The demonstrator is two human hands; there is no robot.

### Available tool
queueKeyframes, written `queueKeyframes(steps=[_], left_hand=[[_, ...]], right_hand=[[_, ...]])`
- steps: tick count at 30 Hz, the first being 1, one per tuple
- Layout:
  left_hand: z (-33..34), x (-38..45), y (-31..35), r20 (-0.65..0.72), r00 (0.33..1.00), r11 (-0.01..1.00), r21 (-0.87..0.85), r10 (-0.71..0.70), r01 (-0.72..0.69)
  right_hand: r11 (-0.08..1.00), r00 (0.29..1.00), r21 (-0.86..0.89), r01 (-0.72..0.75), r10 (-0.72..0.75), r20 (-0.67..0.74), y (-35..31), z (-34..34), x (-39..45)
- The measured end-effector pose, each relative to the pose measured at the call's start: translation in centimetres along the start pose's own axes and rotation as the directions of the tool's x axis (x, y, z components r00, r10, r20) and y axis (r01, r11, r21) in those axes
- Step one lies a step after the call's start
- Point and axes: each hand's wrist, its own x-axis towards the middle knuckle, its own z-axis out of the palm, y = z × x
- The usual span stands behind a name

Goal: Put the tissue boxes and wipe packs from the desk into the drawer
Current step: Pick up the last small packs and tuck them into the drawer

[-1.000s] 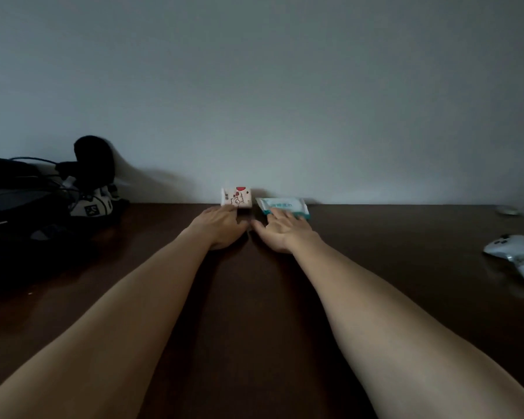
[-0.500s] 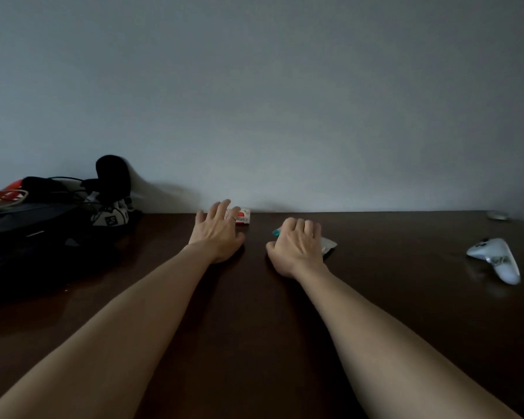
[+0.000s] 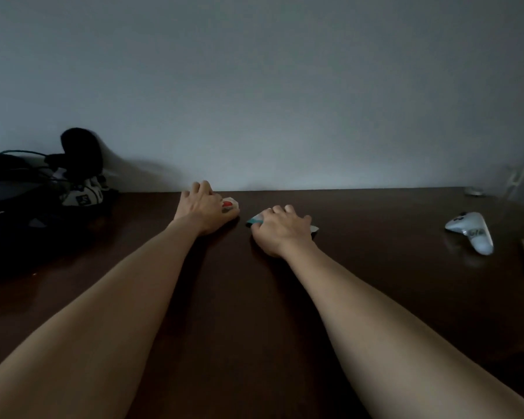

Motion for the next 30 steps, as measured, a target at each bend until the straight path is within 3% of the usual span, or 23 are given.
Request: queueKeyframes(steps=[10, 13, 16, 18, 20, 23, 26, 28, 30], left_hand=[[-7.8, -21.6, 2.1, 0.078, 0.996, 0.991, -0.123, -0.041, 0.050], [-10.1, -29.2, 3.8, -0.044, 0.998, 0.981, -0.192, -0.050, 0.041], [-11.0, -37.0, 5.7, -0.255, 0.967, 0.968, -0.240, 0.003, -0.066], [-10.4, -42.0, 6.4, -0.364, 0.931, 0.955, -0.269, 0.017, -0.123], [-8.6, -46.7, 6.4, -0.389, 0.921, 0.940, -0.316, -0.007, -0.126], [-4.4, -52.7, 5.3, -0.242, 0.969, 0.917, -0.397, -0.054, -0.047], [0.6, -57.9, 3.8, 0.055, 0.987, 0.856, -0.492, -0.150, 0.157], [3.7, -60.6, 2.6, 0.232, 0.945, 0.792, -0.519, -0.231, 0.321], [6.5, -62.7, 1.4, 0.354, 0.889, 0.727, -0.523, -0.290, 0.445]], right_hand=[[0.992, 0.994, 0.076, 0.096, -0.099, 0.036, 0.5, -2.2, -17.6], [0.969, 0.971, 0.147, 0.200, -0.176, -0.161, 0.3, -2.2, -23.9], [0.922, 0.853, 0.169, 0.348, -0.237, -0.465, 0.0, -0.7, -30.9], [0.883, 0.761, 0.210, 0.419, -0.215, -0.612, 0.4, 1.4, -35.2], [0.844, 0.744, 0.319, 0.432, -0.132, -0.655, 0.8, 4.5, -39.2], [0.764, 0.863, 0.556, 0.327, -0.003, -0.505, 0.9, 10.1, -44.2], [0.680, 0.990, 0.733, 0.013, 0.096, -0.106, 0.4, 15.8, -47.0], [0.609, 0.970, 0.756, -0.241, 0.120, 0.212, 0.2, 19.0, -47.7], [0.588, 0.914, 0.716, -0.376, 0.109, 0.390, 0.3, 22.1, -48.1]])
